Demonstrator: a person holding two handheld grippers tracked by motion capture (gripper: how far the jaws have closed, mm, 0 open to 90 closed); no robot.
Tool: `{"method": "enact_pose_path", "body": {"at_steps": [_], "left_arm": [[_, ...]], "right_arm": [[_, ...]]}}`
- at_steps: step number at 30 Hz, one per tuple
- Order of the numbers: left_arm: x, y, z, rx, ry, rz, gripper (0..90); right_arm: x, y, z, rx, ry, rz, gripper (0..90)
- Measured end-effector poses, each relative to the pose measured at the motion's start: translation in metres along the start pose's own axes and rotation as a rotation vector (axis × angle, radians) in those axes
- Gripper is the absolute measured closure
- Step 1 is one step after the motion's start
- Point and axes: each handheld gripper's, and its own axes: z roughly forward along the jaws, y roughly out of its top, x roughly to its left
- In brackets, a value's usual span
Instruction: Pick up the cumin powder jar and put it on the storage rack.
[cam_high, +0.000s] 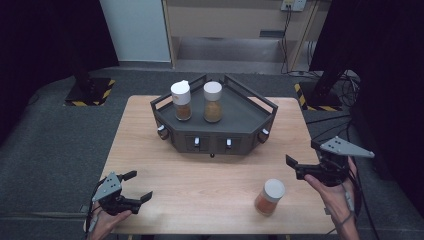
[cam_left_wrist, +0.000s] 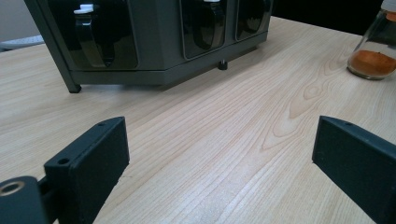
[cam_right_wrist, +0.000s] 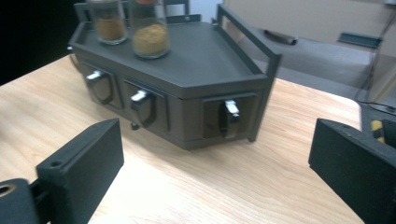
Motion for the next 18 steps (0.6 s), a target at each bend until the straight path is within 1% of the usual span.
{"method": "enact_pose_path", "body": {"at_steps": [4,6,7,8,10,11,14,15,18], "left_arm": [[-0.001,0.001,0.0,0.006,0.001,0.002,2.8],[-0.001,0.0,-0.001,0.007,0.0,-0.002,2.8],[-0.001,0.0,-0.001,0.011,0.001,-0.002,2.8],[-0.002,0.0,-0.001,0.013,0.004,-0.003,2.8],[-0.002,0.0,-0.002,0.002,0.009,-0.006,2.8],[-0.002,-0.001,-0.003,-0.002,0.01,-0.006,2.8],[-0.001,-0.001,-0.003,0.005,0.006,-0.008,2.8],[-0.001,-0.001,-0.003,0.005,0.005,-0.008,2.8],[-0.002,-0.001,-0.003,0.003,0.005,-0.004,2.8]], "right_arm": [[-0.001,-0.022,-0.006,-0.015,-0.027,0.02,2.0],[0.0,-0.031,-0.008,-0.019,-0.04,0.015,1.8],[0.001,-0.038,-0.009,-0.023,-0.056,0.016,1.8],[0.002,-0.044,-0.01,-0.029,-0.062,0.018,1.8],[0.001,-0.052,-0.009,-0.026,-0.061,0.021,1.8],[0.002,-0.056,-0.009,-0.026,-0.069,0.023,1.9],[0.006,-0.071,-0.007,-0.026,-0.097,0.007,2.0],[0.006,-0.076,-0.007,-0.026,-0.099,0.006,2.1],[0.001,-0.088,-0.006,-0.018,-0.072,0.019,2.1]]}}
